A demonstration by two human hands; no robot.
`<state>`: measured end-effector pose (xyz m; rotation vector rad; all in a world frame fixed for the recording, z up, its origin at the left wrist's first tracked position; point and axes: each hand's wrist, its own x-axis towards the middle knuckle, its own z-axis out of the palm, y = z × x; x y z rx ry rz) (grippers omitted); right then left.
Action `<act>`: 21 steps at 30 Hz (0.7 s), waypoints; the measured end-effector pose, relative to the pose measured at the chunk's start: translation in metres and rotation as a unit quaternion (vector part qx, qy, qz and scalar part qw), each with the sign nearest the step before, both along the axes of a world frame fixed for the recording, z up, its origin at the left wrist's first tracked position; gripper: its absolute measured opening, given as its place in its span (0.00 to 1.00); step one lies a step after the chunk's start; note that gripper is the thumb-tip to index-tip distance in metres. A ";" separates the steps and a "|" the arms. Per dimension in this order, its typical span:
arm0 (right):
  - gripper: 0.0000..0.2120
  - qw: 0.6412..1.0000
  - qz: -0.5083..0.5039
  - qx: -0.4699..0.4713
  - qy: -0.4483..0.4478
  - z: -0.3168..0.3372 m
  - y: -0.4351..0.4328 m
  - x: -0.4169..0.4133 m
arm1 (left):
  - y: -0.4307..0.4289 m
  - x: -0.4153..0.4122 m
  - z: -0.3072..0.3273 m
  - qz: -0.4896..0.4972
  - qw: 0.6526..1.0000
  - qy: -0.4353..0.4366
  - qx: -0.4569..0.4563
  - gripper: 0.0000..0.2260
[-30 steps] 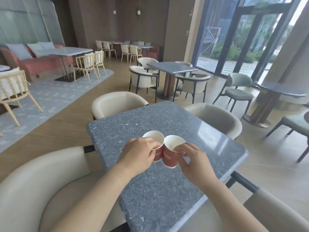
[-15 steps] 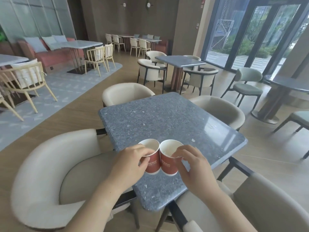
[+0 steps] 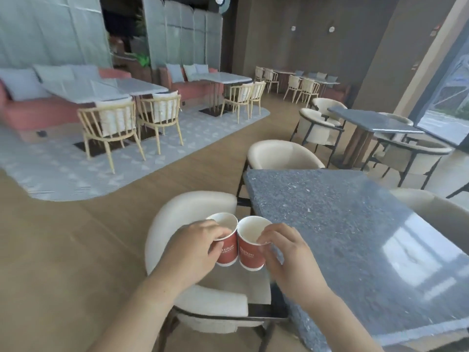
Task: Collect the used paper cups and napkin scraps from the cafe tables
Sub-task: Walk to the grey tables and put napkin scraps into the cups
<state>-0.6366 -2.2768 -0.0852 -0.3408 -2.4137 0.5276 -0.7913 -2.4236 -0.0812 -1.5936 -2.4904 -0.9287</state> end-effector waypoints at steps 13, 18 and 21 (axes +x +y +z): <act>0.10 0.978 0.192 -0.038 0.068 -0.004 -0.180 -0.236 | -0.227 -0.172 0.015 0.176 0.984 0.010 -0.005 0.14; 0.12 0.966 0.244 -0.055 0.061 -0.011 -0.238 -0.295 | -0.295 -0.210 0.014 0.223 0.974 0.003 -0.027 0.14; 0.10 0.962 0.260 -0.055 0.058 -0.014 -0.263 -0.327 | -0.319 -0.228 0.009 0.253 0.967 0.016 -0.028 0.12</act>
